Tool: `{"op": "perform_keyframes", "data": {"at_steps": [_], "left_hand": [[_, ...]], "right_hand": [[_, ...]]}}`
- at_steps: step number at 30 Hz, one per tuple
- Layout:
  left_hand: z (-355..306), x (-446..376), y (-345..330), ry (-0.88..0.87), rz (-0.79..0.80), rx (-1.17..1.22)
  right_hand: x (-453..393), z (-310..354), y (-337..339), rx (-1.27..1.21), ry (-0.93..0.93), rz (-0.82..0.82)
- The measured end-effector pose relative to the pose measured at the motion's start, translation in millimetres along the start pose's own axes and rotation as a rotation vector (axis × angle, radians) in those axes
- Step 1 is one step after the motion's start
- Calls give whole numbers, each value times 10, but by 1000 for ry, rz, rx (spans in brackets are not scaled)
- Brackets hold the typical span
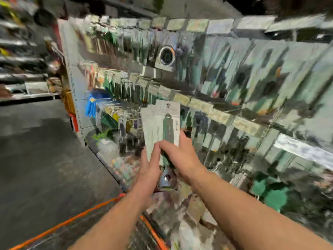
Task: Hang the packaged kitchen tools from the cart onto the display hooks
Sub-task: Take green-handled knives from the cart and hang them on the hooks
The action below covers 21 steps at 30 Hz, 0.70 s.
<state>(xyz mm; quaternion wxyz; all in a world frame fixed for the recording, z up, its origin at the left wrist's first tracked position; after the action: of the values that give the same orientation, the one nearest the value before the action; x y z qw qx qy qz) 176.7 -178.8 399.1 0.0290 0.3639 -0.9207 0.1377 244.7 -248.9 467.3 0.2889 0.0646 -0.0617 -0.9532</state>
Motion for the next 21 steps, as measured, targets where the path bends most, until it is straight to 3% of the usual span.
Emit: {"op": "perform_keyframes", "data": {"at_steps": [10,14,21], "left_hand": [[-916,324,-1599,-339,281,-25],[-1034,460,-2063,-406,492,-96],[-1014,682,-2543,-411,647,-121]], "right_hand": [[308,1000,1794,-94,229,-219],[526,1147,2299,-12,277,-265],[911,1221,2741,69,271,-397]]}}
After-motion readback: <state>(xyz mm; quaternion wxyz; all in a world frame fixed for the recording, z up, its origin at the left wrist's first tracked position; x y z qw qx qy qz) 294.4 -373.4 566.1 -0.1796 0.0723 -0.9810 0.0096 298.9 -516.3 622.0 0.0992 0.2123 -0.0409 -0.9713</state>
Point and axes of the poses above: each hand's wrist, its own x-axis away from the middle knuckle, its own y-axis out of the back of the hand, z = x × y, the point moved 1 cm from there along -x, towards the middle knuckle, and after that the axes turned 7 degrees about -x, right-handed, at the moved point
